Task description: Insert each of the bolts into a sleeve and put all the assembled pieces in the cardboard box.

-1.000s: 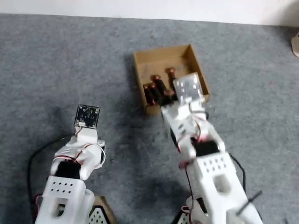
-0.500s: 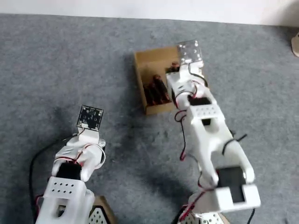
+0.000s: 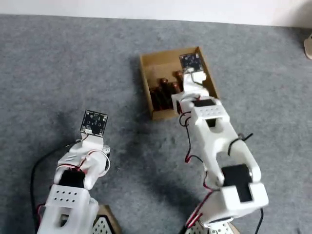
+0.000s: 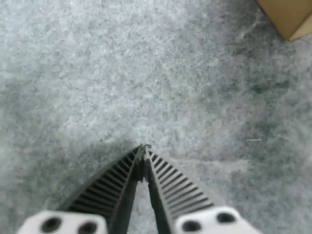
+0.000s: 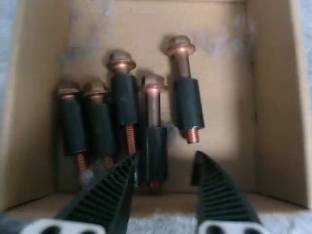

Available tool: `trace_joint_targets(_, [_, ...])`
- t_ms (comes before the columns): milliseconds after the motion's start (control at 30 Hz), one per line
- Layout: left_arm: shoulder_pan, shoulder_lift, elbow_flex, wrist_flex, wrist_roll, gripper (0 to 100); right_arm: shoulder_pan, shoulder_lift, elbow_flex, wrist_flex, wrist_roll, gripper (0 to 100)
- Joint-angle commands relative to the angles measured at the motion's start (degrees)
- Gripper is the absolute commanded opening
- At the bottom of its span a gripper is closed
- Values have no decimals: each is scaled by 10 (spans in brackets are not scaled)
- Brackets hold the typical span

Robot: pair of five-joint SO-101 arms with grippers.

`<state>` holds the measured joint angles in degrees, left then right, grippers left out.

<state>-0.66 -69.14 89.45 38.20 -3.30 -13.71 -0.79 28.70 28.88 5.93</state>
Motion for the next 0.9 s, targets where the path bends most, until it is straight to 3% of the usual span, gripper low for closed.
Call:
trace_joint_targets(0, [-8, -7, -3, -7, -3, 8, -9, -119, -11, 29, -7, 22])
trace_joint_targets(633, [-8, -8, 4, -6, -4, 7, 7, -608, 498, 63, -4, 5])
trace_joint_targets(867, [-70, -8, 51, -6, -2, 7, 66, -756, 615, 65, -3, 5])
